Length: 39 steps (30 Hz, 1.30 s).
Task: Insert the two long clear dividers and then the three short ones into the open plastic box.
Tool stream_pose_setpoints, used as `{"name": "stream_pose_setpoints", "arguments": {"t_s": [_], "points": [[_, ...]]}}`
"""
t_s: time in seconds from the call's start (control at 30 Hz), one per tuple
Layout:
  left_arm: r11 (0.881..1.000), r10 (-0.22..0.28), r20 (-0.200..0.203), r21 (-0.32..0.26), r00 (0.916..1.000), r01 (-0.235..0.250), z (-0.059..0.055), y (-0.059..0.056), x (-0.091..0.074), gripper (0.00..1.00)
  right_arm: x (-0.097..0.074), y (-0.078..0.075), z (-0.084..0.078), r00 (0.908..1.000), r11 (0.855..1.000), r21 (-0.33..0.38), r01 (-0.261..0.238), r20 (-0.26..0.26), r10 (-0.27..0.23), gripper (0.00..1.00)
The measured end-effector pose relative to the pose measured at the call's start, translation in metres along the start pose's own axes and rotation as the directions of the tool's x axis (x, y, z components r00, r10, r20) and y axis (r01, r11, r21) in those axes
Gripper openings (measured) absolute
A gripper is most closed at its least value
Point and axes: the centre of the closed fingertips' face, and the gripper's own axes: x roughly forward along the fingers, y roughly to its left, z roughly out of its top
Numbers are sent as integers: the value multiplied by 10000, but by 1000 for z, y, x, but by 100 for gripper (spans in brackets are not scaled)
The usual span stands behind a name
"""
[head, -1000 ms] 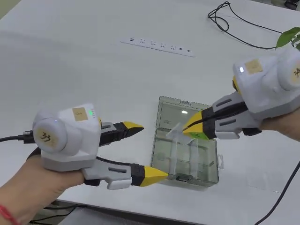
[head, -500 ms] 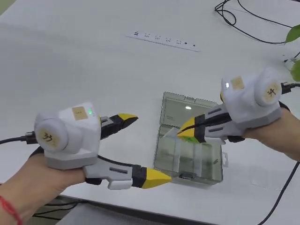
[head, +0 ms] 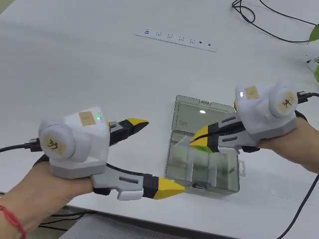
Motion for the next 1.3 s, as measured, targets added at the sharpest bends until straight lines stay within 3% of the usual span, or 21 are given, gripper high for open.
{"name": "stream_pose_setpoints", "arguments": {"t_s": [0.43, 0.8, 1.0, 1.3], "points": [[10000, -35, -67, -69, 10000, 35, -4, 1, 2, 97, 18, 5, -2, 9998, 9979, -641, 4, -200, -17, 2], [9999, -46, -43, -124, 10000, 45, -5, 2, 1, 97, 30, 1, -9, 9995, 9995, -313, 67, -296, -77, 2], [9999, -39, -115, -115, 9999, 38, -7, 2, 2, 97, 36, 1, -12, 9986, 9993, -372, -39, -535, 19, 2], [9999, -91, -109, -107, 9999, 90, -7, 2, 2, 97, 48, 2, -23, 9909, 9990, -447, -60, -1345, -1, 2]]}}
